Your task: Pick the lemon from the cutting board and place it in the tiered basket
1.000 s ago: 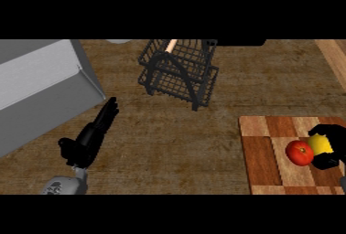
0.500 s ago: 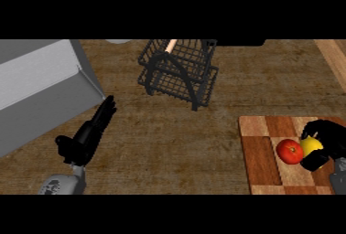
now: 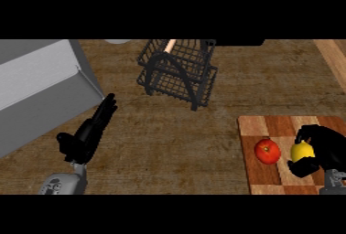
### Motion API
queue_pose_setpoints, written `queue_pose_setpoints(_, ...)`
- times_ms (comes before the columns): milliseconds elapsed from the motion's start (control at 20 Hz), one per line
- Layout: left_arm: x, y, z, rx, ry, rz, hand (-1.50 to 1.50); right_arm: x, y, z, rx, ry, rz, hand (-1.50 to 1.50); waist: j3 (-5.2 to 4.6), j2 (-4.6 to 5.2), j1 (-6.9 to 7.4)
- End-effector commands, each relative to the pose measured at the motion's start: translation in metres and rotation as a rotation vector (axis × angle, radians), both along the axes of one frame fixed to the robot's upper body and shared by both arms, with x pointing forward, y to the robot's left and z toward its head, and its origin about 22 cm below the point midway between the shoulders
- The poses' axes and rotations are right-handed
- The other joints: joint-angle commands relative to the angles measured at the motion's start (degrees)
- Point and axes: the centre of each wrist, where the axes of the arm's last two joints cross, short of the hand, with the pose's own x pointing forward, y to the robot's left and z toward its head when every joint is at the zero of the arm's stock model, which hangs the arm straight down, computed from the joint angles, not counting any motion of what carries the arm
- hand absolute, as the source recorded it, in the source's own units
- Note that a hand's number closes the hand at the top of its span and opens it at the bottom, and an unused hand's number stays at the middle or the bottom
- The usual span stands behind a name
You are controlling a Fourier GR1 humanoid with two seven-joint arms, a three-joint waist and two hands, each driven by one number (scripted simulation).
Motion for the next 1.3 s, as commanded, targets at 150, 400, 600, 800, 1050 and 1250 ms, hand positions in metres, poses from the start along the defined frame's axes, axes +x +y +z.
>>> queue_pose_setpoints(150, -0.001, 0.018, -0.002, 0.006, -0.01, 0.018, 0.0, 0.004, 0.029, 0.05, 0.276, -0.311, 0.019, 1.5, -0.01, -0.13, -0.28)
queue_pose_setpoints(400, 0.005, -0.005, 0.002, 0.004, -0.013, 0.018, 0.0, -0.007, 0.05, 0.108, 0.381, -0.555, 0.127, 1.5, -0.03, -0.19, -0.54)
queue_pose_setpoints(600, -0.002, -0.005, 0.0, -0.001, 0.005, -0.002, 0.0, -0.002, 0.075, 0.15, 0.374, -0.567, 0.15, 1.5, -0.02, -0.02, 0.37)
queue_pose_setpoints(800, 0.005, 0.015, 0.001, 0.004, -0.012, -0.002, 0.0, 0.022, 0.108, 0.19, 0.384, -0.551, 0.152, 1.5, -0.04, 0.07, 0.6)
queue_pose_setpoints(1050, -0.016, -0.012, -0.012, 0.014, -0.014, -0.028, 0.0, 0.065, 0.153, 0.251, 0.43, -0.571, 0.13, 1.5, -0.09, 0.11, 1.86)
queue_pose_setpoints(1250, 0.003, -0.001, -0.006, -0.002, -0.007, -0.033, 0.0, 0.114, 0.168, 0.257, 0.452, -0.538, 0.125, 1.5, -0.04, 0.33, 1.62)
